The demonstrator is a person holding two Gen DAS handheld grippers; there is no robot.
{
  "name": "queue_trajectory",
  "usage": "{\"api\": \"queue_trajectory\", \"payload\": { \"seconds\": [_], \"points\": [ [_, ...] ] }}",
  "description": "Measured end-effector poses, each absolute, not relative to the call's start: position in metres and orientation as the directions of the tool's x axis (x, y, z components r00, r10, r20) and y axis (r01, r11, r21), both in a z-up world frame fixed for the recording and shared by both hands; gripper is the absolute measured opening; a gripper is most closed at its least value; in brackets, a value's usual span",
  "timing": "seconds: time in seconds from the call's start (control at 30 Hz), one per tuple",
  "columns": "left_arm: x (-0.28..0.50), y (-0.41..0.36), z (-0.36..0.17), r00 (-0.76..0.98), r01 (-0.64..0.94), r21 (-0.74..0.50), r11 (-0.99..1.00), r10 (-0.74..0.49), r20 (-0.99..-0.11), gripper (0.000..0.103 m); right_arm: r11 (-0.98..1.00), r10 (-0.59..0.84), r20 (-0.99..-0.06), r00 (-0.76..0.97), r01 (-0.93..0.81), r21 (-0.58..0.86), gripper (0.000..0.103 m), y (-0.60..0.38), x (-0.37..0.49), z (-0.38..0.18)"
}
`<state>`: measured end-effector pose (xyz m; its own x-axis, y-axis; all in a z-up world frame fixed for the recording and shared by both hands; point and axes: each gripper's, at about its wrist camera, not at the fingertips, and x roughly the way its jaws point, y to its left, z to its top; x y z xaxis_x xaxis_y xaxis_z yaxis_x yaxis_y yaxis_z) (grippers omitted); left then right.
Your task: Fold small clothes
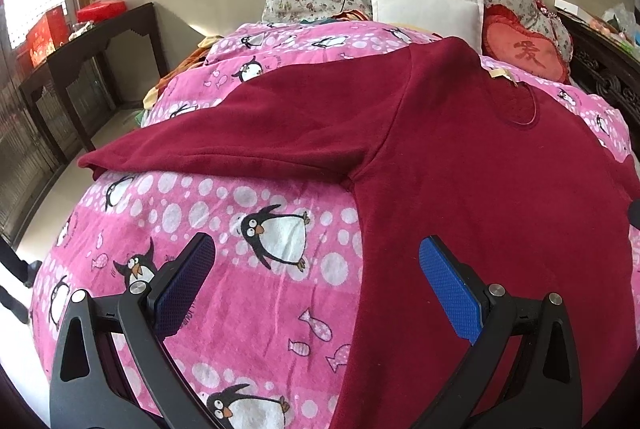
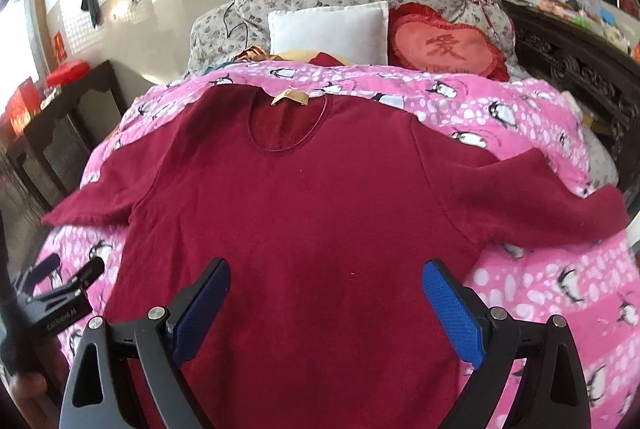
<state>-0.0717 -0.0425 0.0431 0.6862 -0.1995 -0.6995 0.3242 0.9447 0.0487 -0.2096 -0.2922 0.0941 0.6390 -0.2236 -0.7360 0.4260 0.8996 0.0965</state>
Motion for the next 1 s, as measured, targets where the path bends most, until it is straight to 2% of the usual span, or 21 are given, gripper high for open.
{"api": "queue_trajectory", "payload": {
  "seconds": [0.57,0.73,0.87,1.0],
  "points": [
    [-0.048,-0.011,0.051,0.693,0.261,0.034,0.965,-0.163,-0.702,0.103,0.937,-0.162,-0.776,0.609,0.342,0.073,0.096,-0.274,-0.182,0.077],
    [-0.023,0.026,0.059,0.669,0.202,-0.032,0.979,-0.162,-0.725,0.103,0.945,-0.155,-0.774,0.613,0.32,0.064,0.096,-0.27,-0.176,0.079],
    [0.001,0.073,0.063,0.64,0.097,-0.156,0.983,-0.182,-0.747,0.103,0.944,-0.112,-0.775,0.621,0.309,0.111,0.096,-0.268,-0.17,0.075],
    [0.028,0.114,0.061,0.633,-0.032,-0.212,0.977,-0.144,-0.761,0.102,0.953,-0.082,-0.781,0.619,0.278,0.12,0.096,-0.26,-0.161,0.071]
  ]
}}
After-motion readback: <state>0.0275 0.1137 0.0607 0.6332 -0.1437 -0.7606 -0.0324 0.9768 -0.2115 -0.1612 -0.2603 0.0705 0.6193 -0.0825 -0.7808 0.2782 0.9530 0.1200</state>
